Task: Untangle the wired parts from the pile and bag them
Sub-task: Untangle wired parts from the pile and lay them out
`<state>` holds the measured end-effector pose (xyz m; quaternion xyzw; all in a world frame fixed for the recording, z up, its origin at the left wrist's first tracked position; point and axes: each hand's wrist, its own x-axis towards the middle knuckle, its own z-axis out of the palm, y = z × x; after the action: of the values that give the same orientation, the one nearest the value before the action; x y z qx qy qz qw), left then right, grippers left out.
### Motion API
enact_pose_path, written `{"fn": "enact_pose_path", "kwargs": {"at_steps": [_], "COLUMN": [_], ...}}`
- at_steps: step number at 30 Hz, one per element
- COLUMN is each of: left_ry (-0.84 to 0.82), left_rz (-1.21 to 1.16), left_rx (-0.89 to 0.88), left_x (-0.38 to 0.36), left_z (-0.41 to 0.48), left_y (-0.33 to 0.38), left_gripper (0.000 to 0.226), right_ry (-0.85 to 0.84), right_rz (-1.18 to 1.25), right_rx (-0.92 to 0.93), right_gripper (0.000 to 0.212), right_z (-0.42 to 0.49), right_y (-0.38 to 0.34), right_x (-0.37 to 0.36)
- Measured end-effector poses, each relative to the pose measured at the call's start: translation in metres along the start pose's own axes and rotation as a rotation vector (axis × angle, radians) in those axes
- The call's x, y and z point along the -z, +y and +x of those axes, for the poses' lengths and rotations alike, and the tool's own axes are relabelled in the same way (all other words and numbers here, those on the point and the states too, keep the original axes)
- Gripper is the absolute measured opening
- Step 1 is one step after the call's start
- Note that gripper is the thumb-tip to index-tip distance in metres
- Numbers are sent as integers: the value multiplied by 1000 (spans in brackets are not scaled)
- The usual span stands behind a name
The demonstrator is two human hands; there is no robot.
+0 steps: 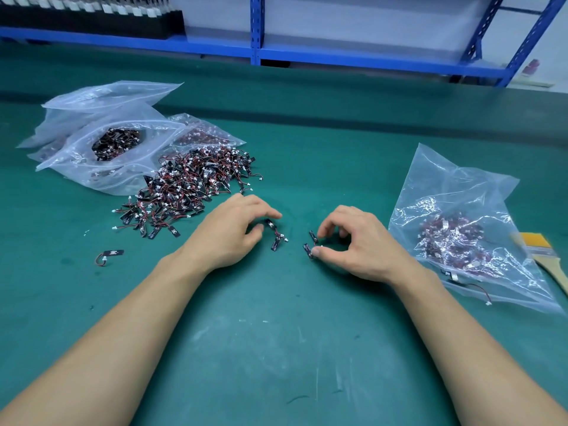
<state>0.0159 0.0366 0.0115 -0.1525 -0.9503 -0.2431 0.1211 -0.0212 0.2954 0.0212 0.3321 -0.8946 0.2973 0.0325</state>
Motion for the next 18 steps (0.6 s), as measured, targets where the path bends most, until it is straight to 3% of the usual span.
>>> {"fn": "enact_pose_path", "kwargs": {"at_steps": [8,18], "left_ry": [32,168], "left_rz": [51,-112], "left_rx": [14,-24], "left_x": [-6,-2], "left_z": [3,1], "left_y": [0,6], "left_gripper": [16,15], "right_ry": [0,14], "right_rz": [16,29], "right_rx": [-29,-26], "right_gripper": [17,15], "right_z": [0,-1], "right_y": [-1,-4], "right_x": [-2,-1]}}
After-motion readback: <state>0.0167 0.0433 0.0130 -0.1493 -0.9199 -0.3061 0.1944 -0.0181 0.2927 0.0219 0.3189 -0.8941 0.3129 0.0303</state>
